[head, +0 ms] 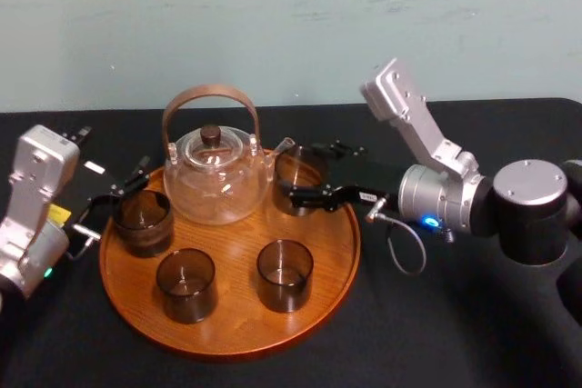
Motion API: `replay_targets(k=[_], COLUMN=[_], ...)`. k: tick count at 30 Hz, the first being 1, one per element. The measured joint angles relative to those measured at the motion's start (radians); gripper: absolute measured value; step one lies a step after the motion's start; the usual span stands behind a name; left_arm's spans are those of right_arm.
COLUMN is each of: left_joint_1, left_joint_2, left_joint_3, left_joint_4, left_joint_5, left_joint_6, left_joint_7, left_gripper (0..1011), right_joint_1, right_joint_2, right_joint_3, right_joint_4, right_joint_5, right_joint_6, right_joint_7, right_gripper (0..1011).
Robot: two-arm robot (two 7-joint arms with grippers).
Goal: Pick up the glass from the table and place it on the tray.
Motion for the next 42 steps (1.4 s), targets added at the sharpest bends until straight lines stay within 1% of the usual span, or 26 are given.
replay_targets(k=[8,25,36,42], left_joint_1=[0.000,0.000,0.000,0.000], left_joint_2=[0.000,0.000,0.000,0.000], left_joint_3=[0.000,0.000,0.000,0.000], left_joint_4=[0.000,0.000,0.000,0.000], left_joint_5=[0.000,0.000,0.000,0.000], left_joint_6=[0.000,0.000,0.000,0.000], left_joint_7=[0.000,0.000,0.000,0.000], left_gripper=[1001,1001,1001,1001], right_joint_1=[0.003,0.001,-0.001,-0.005], right_joint_2=[-0.010,-0.028,-0.034,-0.036], right_joint_3=[-0.020,-0.020,-0.019,-0.017], right_joint_4=[0.046,0.108,0.128,0.129], right_joint_5=[-0.021,-0.040,-0.056,-0.060], right_joint_6=[-0.019,-0.036,-0.039,-0.039], right_joint_7=[-0.003,-0.005,-0.005,-0.005], right_gripper=[898,898,898,899])
